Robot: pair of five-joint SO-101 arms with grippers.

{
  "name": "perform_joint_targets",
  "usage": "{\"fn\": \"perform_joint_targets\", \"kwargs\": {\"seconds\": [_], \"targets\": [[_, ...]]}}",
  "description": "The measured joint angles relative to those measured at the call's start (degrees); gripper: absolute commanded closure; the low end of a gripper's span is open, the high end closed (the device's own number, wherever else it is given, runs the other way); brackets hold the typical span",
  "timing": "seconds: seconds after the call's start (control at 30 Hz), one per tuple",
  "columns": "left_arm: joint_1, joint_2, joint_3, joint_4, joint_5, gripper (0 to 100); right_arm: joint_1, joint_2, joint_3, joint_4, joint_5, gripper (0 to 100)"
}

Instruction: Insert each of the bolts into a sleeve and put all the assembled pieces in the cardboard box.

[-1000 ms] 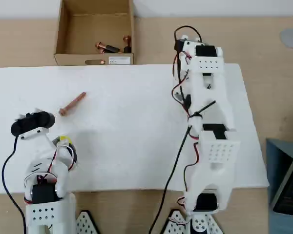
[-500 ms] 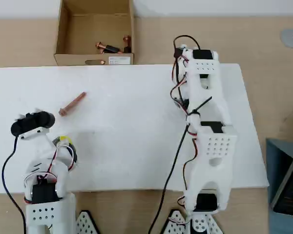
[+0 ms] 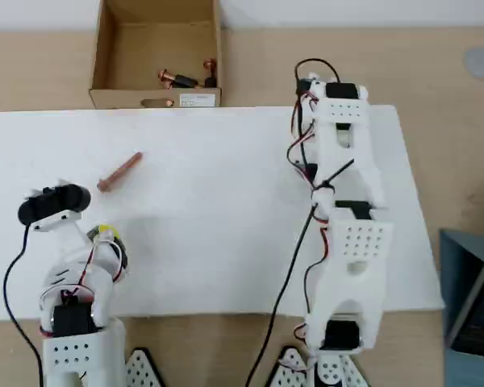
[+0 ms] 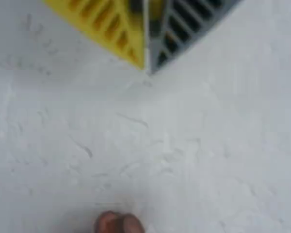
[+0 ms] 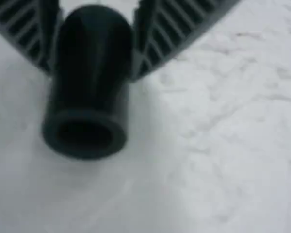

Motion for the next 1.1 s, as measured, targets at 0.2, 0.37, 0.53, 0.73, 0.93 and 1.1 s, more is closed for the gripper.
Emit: {"fn": "perform_joint_targets", "kwargs": {"seconds": [0.2, 0.37, 0.53, 0.73, 0.93, 1.1], "targets": [[0.0, 0.0, 0.0, 0.0, 0.0, 100, 0.0, 0.4, -2.2, 1.4, 0.0, 99.0], [0.0, 0.0, 0.0, 0.0, 0.0, 100, -0.7, 0.6, -13.6, 9.5, 0.0, 99.0], [0.0, 0.0, 0.0, 0.0, 0.0, 100, -0.7, 0.4, -22.9, 11.4, 0.0, 99.0], [0.0, 0.0, 0.0, 0.0, 0.0, 100, -2.0, -8.0, -22.3, 11.4, 0.0, 99.0], [0.0, 0.0, 0.0, 0.0, 0.0, 100, -3.4, -25.1, -11.6, 11.4, 0.0, 99.0], [0.0, 0.0, 0.0, 0.0, 0.0, 100, -3.4, -42.4, 4.0, 11.6, -1.8, 99.0]]}}
